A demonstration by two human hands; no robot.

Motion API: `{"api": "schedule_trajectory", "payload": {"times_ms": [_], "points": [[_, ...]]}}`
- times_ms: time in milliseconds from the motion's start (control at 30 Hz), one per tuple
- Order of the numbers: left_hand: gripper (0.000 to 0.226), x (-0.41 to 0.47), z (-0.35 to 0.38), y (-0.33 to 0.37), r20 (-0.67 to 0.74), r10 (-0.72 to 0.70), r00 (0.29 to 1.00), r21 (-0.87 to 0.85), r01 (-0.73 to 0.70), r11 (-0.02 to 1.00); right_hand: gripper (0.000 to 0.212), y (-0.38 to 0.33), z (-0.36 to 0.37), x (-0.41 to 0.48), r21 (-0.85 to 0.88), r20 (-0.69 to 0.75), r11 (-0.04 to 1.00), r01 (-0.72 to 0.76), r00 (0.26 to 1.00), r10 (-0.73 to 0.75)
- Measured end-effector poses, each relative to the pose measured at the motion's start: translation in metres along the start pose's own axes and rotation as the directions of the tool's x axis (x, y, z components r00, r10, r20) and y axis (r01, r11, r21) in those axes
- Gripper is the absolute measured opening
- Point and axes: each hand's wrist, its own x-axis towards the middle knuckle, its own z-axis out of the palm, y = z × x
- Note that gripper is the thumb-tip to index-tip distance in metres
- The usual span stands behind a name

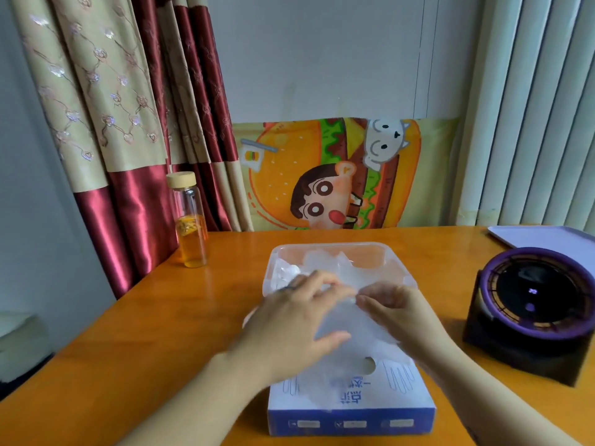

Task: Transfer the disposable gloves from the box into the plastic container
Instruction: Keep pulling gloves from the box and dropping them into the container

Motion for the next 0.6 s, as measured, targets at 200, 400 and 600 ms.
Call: {"api": "schedule_trajectory", "payload": {"times_ms": [200,400,600], "points": [[0.026,-0.002,0.039,0.006,0.300,-0.112,0.947,-0.143,0.161,0.977,0.012,0.011,-0.007,-0.006,-0.165,0.018,0.979,0.119,0.993,-0.117],[0.024,0.001,0.041,0.009,0.480,-0.119,0.869,-0.146,0.213,0.966,0.014,-0.011,-0.029,0.003,-0.061,-0.170,0.970,0.236,0.955,-0.243],[0.030,0.009,0.029,0.018,0.655,-0.104,0.749,-0.136,0.252,0.958,0.007,-0.054,-0.053,0.033,-0.170,-0.224,0.943,0.286,0.921,-0.319]]}}
